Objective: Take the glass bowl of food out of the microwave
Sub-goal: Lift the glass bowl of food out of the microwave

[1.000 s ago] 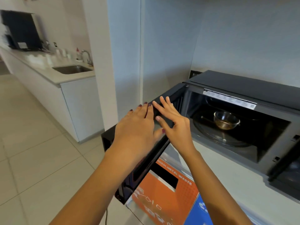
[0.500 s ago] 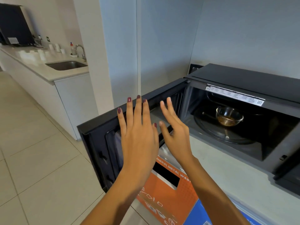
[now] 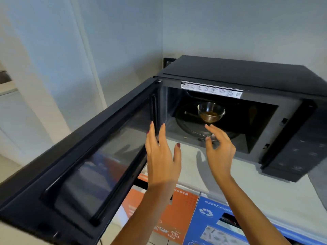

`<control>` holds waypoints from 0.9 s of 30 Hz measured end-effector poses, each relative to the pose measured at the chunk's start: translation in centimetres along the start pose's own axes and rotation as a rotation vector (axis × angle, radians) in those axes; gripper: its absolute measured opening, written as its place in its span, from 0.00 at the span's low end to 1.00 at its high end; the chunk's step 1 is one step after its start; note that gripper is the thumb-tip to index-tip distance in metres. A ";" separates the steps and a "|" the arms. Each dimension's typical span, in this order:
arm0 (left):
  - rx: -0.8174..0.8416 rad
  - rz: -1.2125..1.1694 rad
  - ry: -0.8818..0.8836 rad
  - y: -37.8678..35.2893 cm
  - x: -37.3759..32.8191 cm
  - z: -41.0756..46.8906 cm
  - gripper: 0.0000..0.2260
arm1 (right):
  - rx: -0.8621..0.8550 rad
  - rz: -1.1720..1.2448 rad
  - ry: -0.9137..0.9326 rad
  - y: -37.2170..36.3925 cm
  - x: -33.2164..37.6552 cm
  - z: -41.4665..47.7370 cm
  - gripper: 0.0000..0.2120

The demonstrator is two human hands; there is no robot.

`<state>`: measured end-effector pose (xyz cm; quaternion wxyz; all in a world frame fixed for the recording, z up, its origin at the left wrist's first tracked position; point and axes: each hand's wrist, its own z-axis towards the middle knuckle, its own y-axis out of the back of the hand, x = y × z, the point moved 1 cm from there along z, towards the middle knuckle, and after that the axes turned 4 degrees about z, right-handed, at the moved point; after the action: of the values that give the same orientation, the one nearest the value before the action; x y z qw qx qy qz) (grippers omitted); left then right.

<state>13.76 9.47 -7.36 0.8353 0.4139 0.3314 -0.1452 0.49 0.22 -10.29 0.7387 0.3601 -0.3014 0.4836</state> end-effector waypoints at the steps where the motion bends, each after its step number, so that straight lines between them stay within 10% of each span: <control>1: 0.038 -0.027 0.014 -1.2 0.3 0.6 0.26 | -0.010 -0.015 -0.038 0.2 -0.7 0.5 0.18; 10: 0.310 -0.640 0.168 -12.0 1.3 6.9 0.33 | -0.060 -0.026 -0.305 1.6 -5.4 5.8 0.26; 27: 0.481 -0.652 -0.018 -22.1 2.5 16.7 0.40 | 0.199 -0.014 -0.254 -1.0 -14.1 13.2 0.38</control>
<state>11.45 -17.22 -14.93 0.6275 0.4695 0.3945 -0.4797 -4.84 -17.91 -14.38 0.6585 0.4919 -0.3405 0.4566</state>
